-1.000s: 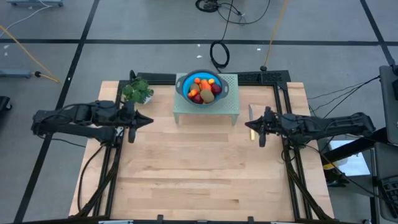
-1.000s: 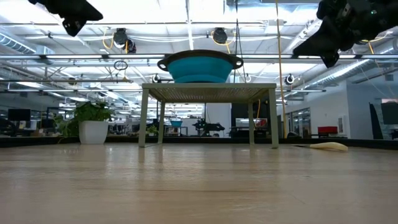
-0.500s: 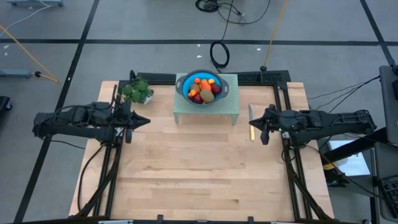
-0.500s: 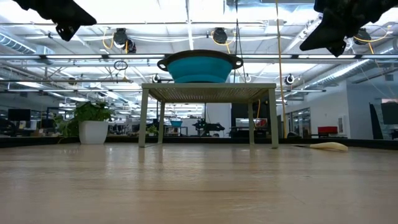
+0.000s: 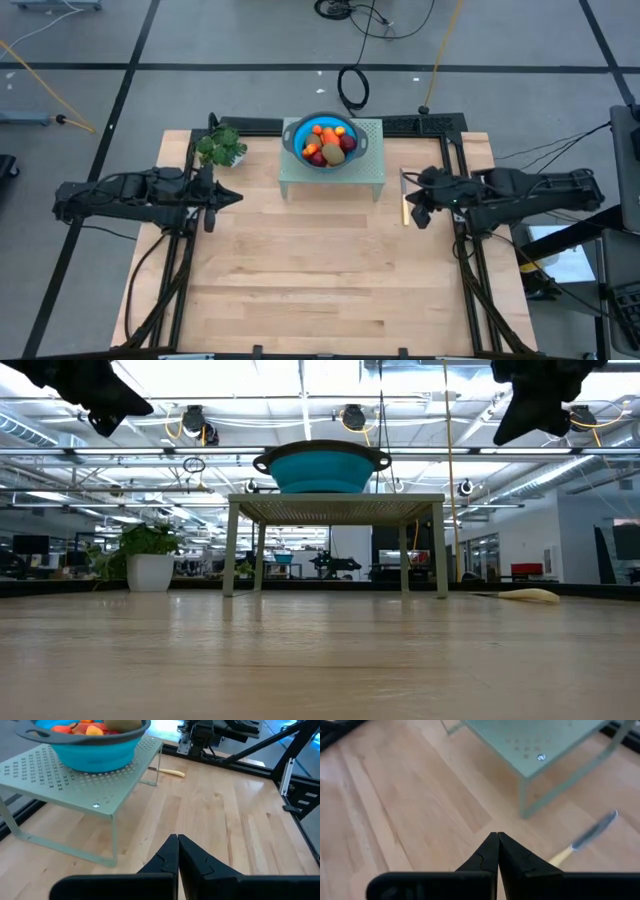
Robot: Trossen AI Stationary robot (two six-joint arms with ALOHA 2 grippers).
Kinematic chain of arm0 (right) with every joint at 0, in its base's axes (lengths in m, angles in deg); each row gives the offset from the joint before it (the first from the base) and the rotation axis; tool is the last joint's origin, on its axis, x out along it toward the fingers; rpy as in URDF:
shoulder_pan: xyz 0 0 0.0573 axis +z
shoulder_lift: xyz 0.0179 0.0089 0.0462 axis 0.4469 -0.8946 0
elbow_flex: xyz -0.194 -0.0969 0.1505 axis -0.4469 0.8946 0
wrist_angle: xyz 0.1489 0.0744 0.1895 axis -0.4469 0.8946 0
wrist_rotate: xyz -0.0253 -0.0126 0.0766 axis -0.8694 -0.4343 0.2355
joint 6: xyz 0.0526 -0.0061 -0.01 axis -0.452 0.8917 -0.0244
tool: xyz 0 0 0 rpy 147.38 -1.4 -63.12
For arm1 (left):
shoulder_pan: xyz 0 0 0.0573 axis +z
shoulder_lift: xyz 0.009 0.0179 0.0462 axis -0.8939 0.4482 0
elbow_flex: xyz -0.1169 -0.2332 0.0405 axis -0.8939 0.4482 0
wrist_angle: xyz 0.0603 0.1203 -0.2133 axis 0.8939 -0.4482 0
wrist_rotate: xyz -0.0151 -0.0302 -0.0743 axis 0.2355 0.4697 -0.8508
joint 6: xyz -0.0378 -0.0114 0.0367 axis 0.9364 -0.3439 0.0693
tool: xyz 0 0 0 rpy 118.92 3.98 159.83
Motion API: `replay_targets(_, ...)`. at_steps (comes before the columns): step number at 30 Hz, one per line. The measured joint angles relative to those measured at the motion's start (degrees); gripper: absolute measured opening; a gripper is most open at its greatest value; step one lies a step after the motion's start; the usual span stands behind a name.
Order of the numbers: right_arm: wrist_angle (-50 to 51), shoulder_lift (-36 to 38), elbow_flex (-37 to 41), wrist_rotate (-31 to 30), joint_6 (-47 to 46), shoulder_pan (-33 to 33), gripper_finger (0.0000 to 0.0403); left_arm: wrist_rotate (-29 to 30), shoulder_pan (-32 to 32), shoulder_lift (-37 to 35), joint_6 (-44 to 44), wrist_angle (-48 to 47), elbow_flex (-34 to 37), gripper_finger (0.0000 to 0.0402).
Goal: Pick & Place Fruit
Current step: Put the table knife on the shelf
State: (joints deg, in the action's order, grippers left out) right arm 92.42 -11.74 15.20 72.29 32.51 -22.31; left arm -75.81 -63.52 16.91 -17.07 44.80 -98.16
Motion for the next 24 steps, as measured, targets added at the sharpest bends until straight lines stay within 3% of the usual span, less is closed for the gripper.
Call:
replay_targets(12, 11.53, -11.94, -8.9, 3.76, -10.15, -0.01, 0.0, -0.27, 0.0, -0.02, -1.58, 0.06, 0.0, 0.0007)
replay_targets(24, 16.66, -18.1, -9.98, 4.85, -19.81, -0.02, 0.0, -0.65, -0.01, -5.07, -3.42, 0.1, 0.0, 0.0003)
